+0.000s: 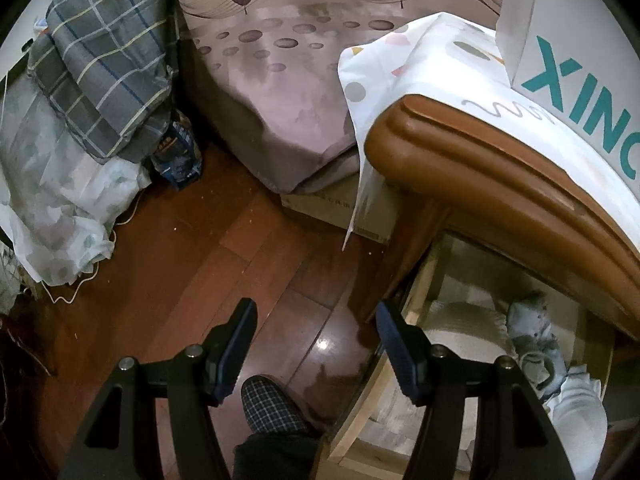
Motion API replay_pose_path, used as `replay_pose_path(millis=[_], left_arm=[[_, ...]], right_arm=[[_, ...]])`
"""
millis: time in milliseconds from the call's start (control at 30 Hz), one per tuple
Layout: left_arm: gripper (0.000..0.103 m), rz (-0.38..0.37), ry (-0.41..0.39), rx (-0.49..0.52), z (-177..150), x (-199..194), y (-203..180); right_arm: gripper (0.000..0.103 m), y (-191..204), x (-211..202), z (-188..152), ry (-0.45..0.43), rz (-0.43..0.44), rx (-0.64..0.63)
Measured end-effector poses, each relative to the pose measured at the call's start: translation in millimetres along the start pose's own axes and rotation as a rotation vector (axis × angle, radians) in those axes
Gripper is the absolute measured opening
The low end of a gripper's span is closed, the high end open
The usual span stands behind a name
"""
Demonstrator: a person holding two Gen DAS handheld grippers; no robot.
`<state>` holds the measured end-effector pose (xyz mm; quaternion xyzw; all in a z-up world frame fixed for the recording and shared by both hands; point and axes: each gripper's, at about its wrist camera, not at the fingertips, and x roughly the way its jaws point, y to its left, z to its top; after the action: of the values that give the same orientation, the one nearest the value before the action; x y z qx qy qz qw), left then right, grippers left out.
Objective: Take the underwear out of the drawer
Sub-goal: 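Reach into the drawer and grasp the white underwear with the right tool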
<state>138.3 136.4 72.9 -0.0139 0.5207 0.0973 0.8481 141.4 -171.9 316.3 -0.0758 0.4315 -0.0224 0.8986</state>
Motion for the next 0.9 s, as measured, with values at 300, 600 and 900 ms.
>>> replay_pose_path(millis=[300, 600, 900], left_arm=[[0.064, -0.003, 0.018, 0.016, -3, 2, -3], [0.064, -0.011, 0.043, 0.030, -1, 5, -7], [0.064, -0.017, 0.047, 0.060, -3, 7, -13]], right_arm=[[0.097, 16, 6, -105, 0.230, 0.094, -0.072], [0.099, 30, 102, -190, 0.488, 0.144, -0.072], [0.101, 40, 159, -209, 0.550, 0.107, -0.084]])
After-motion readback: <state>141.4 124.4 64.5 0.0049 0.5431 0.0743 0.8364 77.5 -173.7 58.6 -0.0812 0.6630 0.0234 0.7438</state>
